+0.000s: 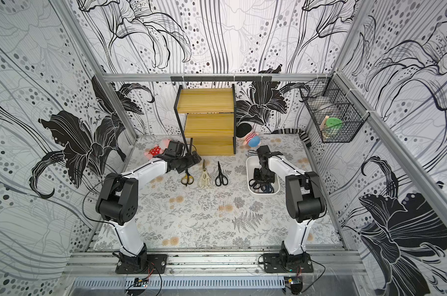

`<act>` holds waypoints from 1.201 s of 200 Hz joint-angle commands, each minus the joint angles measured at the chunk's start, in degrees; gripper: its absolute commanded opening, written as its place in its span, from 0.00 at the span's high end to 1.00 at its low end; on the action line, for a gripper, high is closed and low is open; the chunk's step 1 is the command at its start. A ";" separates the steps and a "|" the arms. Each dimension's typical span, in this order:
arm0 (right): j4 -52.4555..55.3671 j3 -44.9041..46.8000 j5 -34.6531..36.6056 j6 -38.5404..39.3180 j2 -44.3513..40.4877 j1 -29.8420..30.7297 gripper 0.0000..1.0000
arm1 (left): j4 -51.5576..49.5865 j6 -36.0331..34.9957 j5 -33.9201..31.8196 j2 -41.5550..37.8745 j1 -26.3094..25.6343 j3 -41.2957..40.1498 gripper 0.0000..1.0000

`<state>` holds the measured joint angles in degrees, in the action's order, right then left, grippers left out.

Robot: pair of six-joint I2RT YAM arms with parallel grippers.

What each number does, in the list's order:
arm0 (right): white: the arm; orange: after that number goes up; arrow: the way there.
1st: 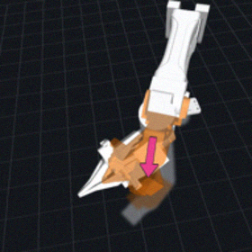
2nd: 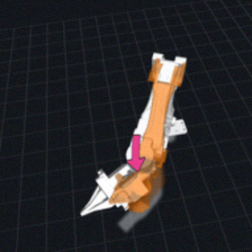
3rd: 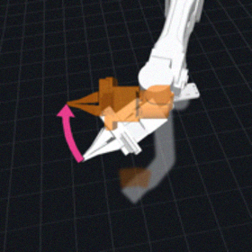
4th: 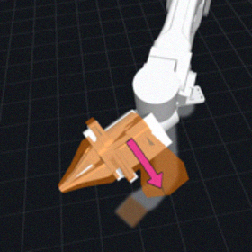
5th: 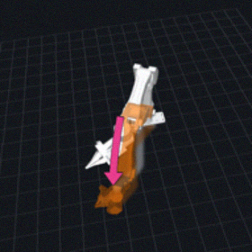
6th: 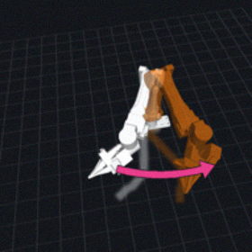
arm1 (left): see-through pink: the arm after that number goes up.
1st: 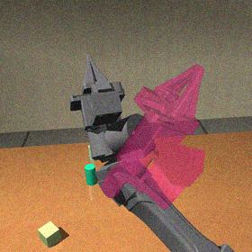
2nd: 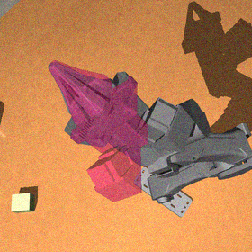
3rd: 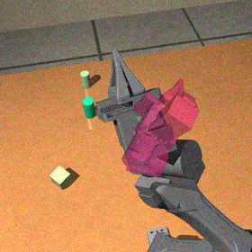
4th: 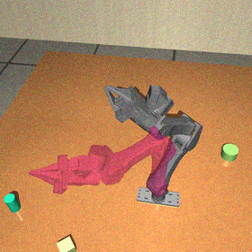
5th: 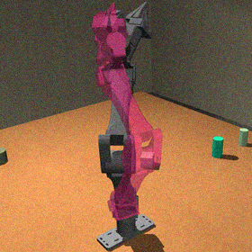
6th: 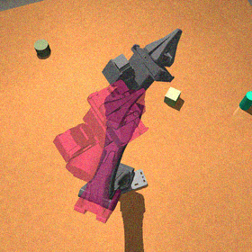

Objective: Take the scissors out of the storage box
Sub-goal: Pick up the scissors from the storage box.

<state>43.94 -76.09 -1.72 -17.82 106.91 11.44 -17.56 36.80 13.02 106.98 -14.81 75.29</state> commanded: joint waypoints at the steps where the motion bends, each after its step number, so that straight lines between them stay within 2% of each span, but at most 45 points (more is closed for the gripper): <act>1: 0.63 -1.94 -0.45 3.35 1.77 -0.62 0.80 | 0.46 -0.48 0.25 0.69 0.03 1.09 0.02; 35: 1.14 -2.56 1.34 4.59 3.83 -0.98 0.80 | 0.15 -0.32 -0.05 0.64 0.01 1.00 0.02; 82: 0.38 -1.46 -0.12 4.66 4.89 -0.98 0.80 | 0.34 0.18 -0.56 0.24 0.03 0.04 0.02; 124: 0.04 -2.15 -0.15 4.63 5.70 -1.01 0.88 | 1.02 0.90 -0.67 -0.36 0.04 -1.05 0.02; 173: -1.76 -0.97 -0.17 4.70 6.42 -1.09 0.87 | 1.19 1.00 -1.28 -1.40 0.02 -2.22 0.02; 183: -2.26 -0.42 -0.23 4.59 6.36 -1.07 0.89 | 1.19 0.99 -1.36 -1.66 0.01 -2.40 0.02; 202: -2.52 -0.20 -0.13 4.53 5.57 -1.07 1.00 | 1.19 0.91 -1.48 -1.78 0.03 -2.51 0.02; 240: -0.30 -2.22 1.62 5.96 2.34 -1.14 1.00 | 1.30 0.63 -1.20 -1.53 0.05 -2.18 0.02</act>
<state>43.75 -77.69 -1.45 -13.61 110.85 10.57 -17.58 37.65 12.53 107.09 -14.81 73.41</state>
